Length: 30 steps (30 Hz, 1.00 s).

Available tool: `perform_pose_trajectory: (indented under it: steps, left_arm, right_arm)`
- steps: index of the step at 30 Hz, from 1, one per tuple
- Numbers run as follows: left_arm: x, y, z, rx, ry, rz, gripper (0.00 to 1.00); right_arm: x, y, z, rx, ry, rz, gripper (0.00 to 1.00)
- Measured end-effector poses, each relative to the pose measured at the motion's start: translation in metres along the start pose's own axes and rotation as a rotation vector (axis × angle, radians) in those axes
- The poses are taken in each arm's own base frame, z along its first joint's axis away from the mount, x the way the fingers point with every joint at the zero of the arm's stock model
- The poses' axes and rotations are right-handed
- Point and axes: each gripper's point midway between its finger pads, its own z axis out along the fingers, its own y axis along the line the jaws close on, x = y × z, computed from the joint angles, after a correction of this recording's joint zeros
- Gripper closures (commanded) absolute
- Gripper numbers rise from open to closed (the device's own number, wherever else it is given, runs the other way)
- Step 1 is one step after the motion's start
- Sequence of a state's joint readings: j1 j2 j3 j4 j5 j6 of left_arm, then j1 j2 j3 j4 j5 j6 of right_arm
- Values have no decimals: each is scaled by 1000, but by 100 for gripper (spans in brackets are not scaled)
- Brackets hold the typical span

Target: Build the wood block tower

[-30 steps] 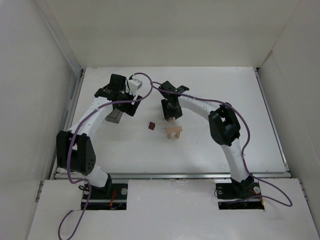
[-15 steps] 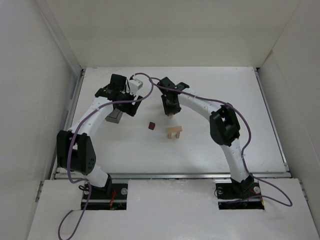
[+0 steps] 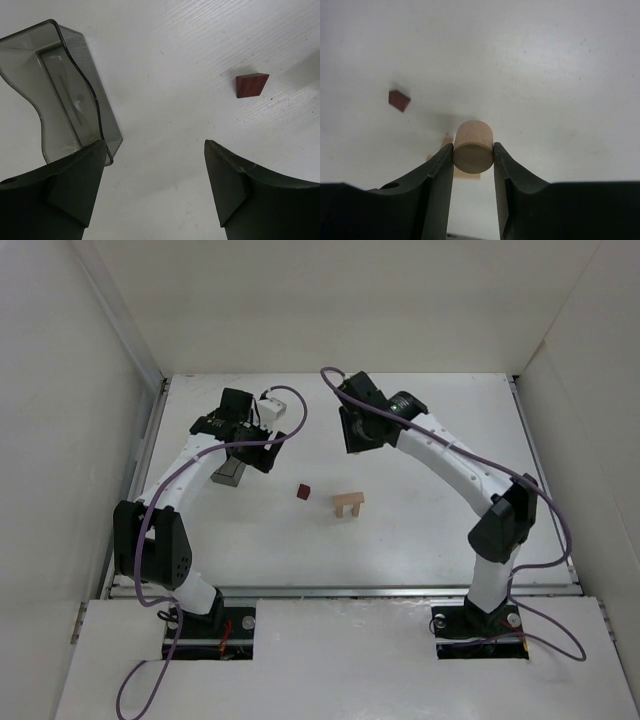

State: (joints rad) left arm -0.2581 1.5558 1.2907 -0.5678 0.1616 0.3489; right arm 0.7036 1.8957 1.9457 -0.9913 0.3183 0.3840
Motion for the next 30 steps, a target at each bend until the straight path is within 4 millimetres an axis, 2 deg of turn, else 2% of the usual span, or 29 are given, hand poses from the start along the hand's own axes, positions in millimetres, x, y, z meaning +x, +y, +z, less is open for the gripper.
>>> perform_pose_trajectory:
  steps: [2,5,11,13,30]
  left_arm:
    - [0,0,0,2,-1,0,24]
    - [0,-1,0,4,-1,0,24]
    - [-1,-2,0,8,-2,3,24]
    - [-1,-3,0,9,-2,4,24]
    - [-1,-5,-1,13,0,7,24]
  right_arm:
    - [18,3,-16,-14,29,-23,100]
    - [43,14,-28,-37,73,-55,100]
    - [102,35,-27,-57,185,-128,100]
    - [111,38,-26,-60,205,-135,100]
    - [118,44,-18,-62,212,-103,100]
